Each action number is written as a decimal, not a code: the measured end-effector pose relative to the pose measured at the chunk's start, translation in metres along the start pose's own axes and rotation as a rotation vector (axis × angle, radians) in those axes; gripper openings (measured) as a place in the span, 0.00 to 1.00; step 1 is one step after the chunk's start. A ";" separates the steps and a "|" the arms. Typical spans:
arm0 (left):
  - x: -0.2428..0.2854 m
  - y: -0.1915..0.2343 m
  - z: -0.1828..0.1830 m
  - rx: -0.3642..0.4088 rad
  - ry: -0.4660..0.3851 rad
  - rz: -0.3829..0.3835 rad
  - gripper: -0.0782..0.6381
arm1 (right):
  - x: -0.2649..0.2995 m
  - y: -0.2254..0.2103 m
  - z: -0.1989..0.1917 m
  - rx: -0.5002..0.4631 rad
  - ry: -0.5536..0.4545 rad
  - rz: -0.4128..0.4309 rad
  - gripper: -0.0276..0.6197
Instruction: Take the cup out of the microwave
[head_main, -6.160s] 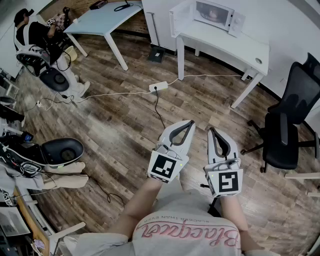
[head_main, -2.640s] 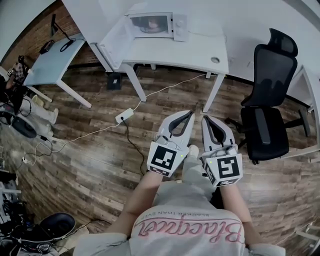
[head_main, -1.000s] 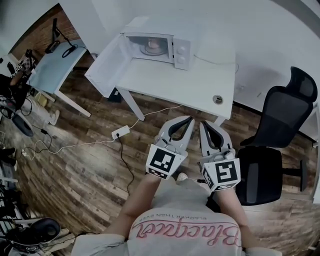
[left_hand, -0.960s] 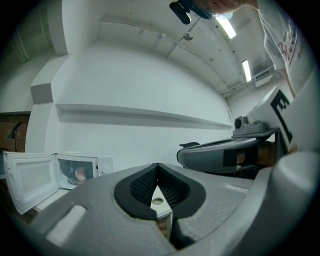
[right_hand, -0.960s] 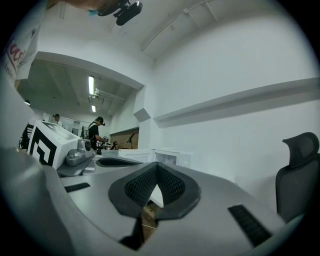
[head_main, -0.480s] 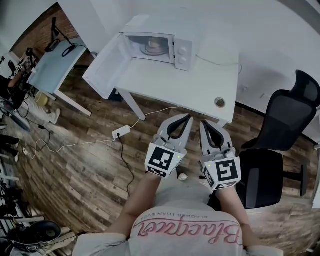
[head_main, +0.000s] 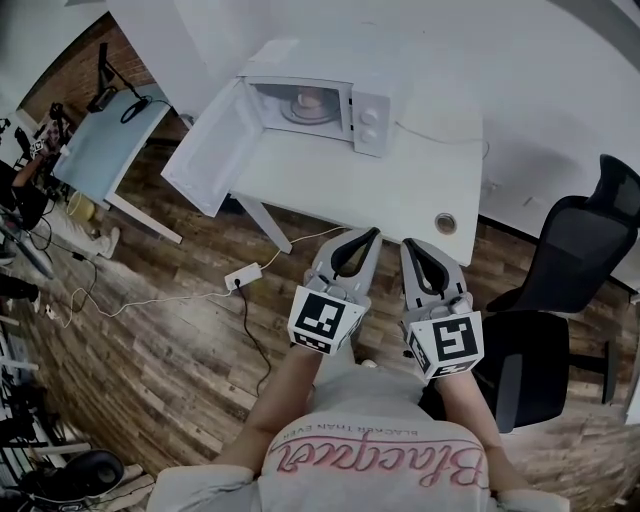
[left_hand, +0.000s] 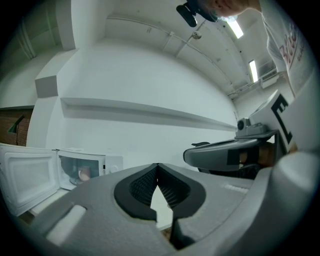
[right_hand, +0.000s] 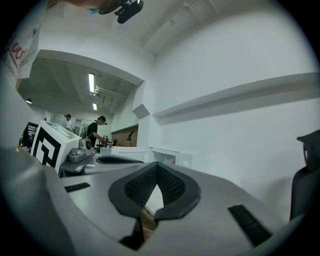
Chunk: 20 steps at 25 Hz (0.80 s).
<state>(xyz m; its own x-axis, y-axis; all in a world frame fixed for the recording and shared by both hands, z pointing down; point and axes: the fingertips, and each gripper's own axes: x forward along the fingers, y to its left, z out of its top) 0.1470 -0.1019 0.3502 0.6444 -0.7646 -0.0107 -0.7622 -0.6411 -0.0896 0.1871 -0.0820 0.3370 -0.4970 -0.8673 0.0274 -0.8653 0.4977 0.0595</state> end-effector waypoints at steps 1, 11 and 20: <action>0.003 0.006 -0.002 0.000 0.004 0.001 0.11 | 0.006 -0.001 -0.001 -0.004 0.002 0.000 0.06; 0.036 0.069 -0.005 0.000 0.001 -0.024 0.11 | 0.078 -0.009 -0.002 -0.009 0.013 -0.013 0.06; 0.066 0.139 -0.017 -0.019 0.016 -0.005 0.11 | 0.152 -0.015 -0.004 -0.007 0.036 -0.004 0.06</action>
<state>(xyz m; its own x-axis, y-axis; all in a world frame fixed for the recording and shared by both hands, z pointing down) 0.0826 -0.2427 0.3535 0.6474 -0.7621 0.0059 -0.7600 -0.6461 -0.0708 0.1244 -0.2210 0.3441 -0.4903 -0.8692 0.0635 -0.8670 0.4939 0.0666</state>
